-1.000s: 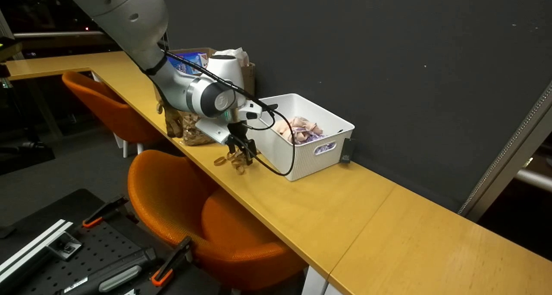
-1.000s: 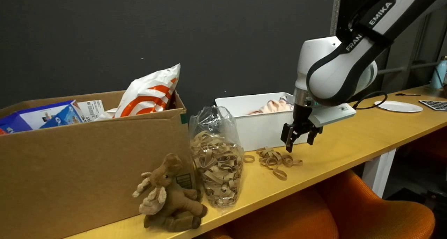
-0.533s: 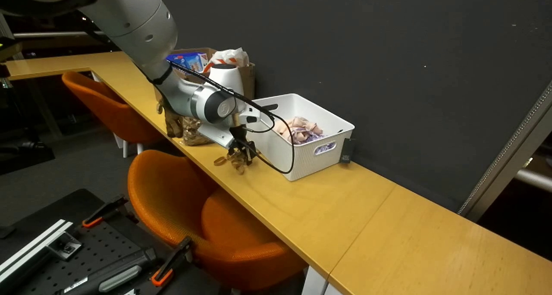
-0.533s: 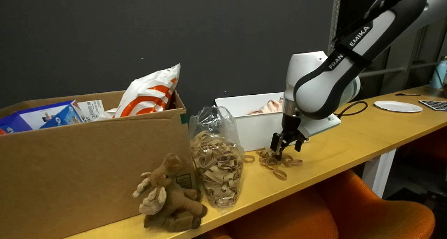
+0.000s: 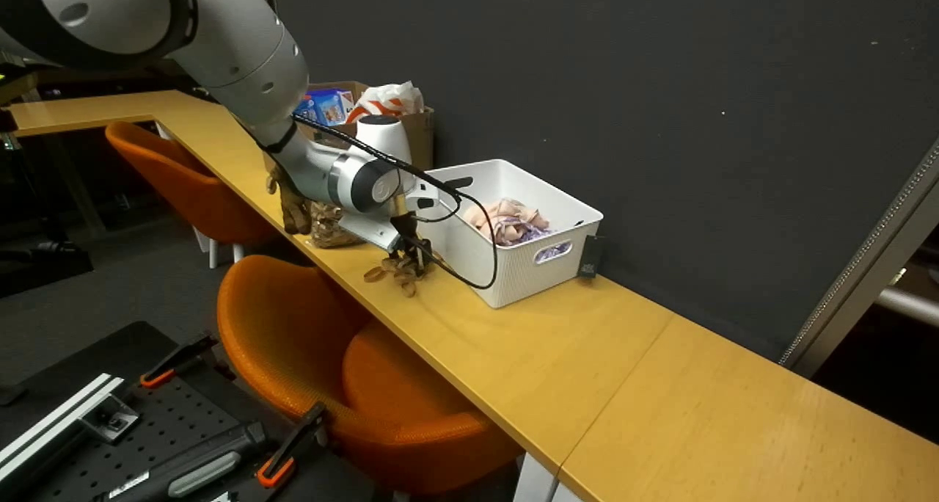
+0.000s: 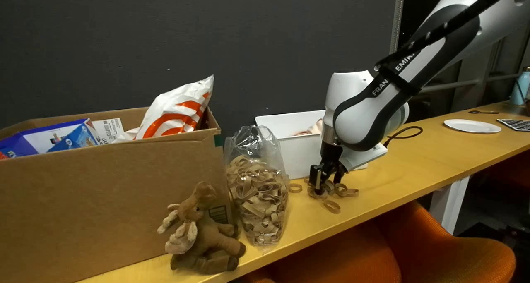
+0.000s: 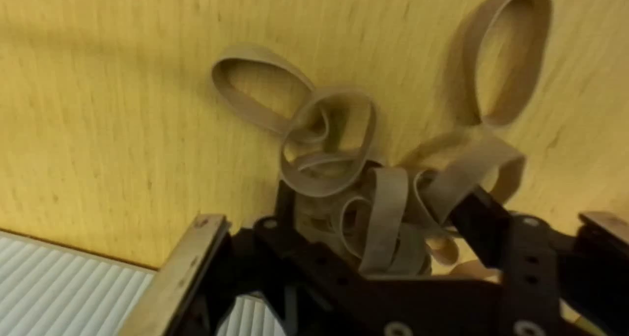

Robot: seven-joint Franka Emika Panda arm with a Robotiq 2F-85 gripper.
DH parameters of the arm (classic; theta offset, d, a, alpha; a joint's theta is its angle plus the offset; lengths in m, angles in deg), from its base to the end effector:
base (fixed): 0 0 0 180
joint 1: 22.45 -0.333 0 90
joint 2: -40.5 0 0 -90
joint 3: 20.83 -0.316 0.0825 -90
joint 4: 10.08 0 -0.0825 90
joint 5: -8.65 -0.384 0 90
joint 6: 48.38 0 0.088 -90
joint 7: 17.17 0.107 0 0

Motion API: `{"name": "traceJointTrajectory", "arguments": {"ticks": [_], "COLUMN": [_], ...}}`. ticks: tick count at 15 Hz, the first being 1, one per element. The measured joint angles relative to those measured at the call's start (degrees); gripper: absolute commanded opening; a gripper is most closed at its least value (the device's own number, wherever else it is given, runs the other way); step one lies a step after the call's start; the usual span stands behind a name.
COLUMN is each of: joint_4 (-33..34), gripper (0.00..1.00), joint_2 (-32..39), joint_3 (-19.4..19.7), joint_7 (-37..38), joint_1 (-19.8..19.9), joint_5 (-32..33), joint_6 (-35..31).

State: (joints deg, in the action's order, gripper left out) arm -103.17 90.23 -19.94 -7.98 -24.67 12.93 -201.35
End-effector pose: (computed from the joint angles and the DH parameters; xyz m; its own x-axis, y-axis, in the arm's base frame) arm 0.6974 0.0198 0.1284 0.9815 -0.0634 0.1808 -0.0696 -0.9972 0.0284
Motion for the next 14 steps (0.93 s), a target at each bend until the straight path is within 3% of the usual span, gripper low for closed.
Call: {"name": "traceJointTrajectory", "arguments": {"ticks": [7, 14], "joint_4": [2.2, 1.4], "gripper": [0.01, 0.01], "joint_2": [1.3, -1.3], "joint_3": [0.0, 0.4], "joint_7": [0.0, 4.8], "joint_1": [-1.0, -1.6], "joint_5": [0.0, -1.2], "joint_6": [0.1, 0.6]}}
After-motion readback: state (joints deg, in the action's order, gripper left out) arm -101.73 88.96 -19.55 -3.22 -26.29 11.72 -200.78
